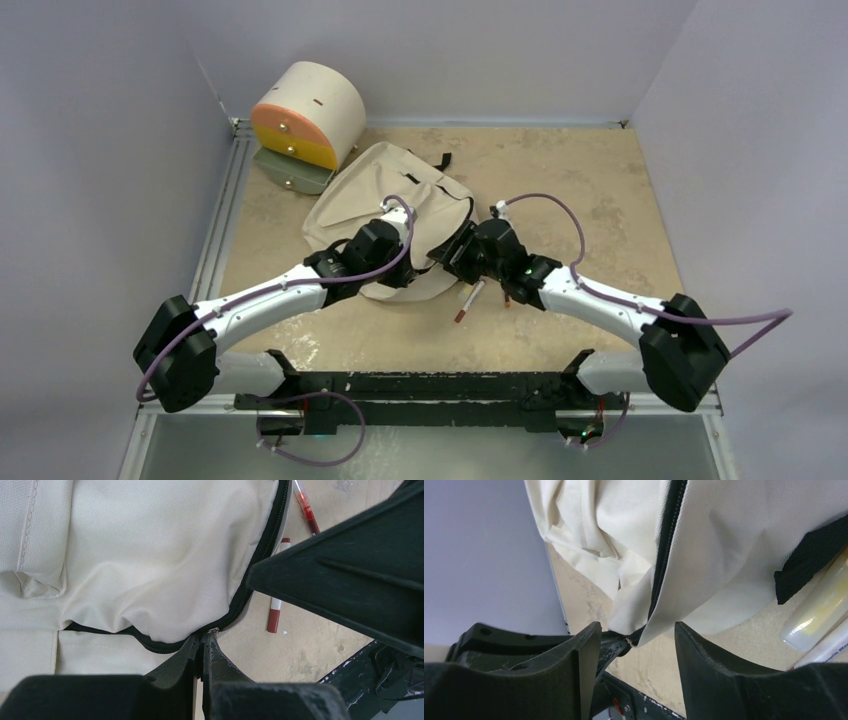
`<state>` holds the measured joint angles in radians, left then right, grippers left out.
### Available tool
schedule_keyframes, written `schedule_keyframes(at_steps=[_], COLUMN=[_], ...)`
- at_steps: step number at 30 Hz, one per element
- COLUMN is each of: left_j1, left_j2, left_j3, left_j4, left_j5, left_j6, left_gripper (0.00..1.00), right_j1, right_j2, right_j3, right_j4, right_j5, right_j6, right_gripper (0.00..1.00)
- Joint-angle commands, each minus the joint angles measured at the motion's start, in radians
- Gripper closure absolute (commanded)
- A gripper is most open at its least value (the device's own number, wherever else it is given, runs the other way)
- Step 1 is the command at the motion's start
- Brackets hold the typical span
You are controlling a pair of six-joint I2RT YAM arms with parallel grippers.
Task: Pack the student bag
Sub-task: Zip the student bag at the center of the board.
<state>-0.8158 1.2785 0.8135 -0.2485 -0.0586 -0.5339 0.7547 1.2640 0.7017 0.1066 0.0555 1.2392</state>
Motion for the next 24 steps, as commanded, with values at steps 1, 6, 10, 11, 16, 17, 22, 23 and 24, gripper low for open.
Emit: schedule_keyframes(at_steps=[1,6,10,11,16,17,22,23,24], left_j1=[0.009,0.009,0.009,0.009,0.03,0.037,0.057,0.059,0.062], left_j2=[-0.019,-0.015,-0.011,-0.011,-0.009,-0.013,-0.022,-0.022,-0.022], left_j3=[0.015,0.018,0.024,0.024,0.03,0.029,0.037,0.039,0.04], left_j4=[0.044,0.048,0.044,0.043,0.026,0.025,0.019,0.017,0.014], left_j5=[0.0,0.001,-0.005,-0.008,-0.017,-0.014,-0.009,-0.009,-0.009], left_j6=[0.011,0.011,0.02,0.022,0.022,0.02,0.03,0.032,0.033], left_gripper=[1.0,1.0,1.0,1.0,1.0,1.0,1.0,1.0,1.0], right_j1=[0.006,0.008,0.008,0.008,-0.006,-0.017,-0.078,-0.09,-0.104], right_j2=[0.079,0.106,0.078,0.067,0.019,0.012,-0.011,-0.019,-0.026], right_j3=[0.079,0.069,0.051,0.051,0.081,0.087,0.115,0.114,0.112], right_j4=[-0.025,-0.005,-0.016,-0.034,-0.104,-0.105,-0.195,-0.201,-0.204], right_j5=[-0.029,-0.033,0.004,0.004,0.129,0.133,0.176,0.183,0.186], right_j6=[0.021,0.031,0.041,0.044,-0.001,-0.02,-0.103,-0.118,-0.135], right_gripper=[0.43,0.57,0.75,0.81,1.0,1.0,1.0,1.0,1.0])
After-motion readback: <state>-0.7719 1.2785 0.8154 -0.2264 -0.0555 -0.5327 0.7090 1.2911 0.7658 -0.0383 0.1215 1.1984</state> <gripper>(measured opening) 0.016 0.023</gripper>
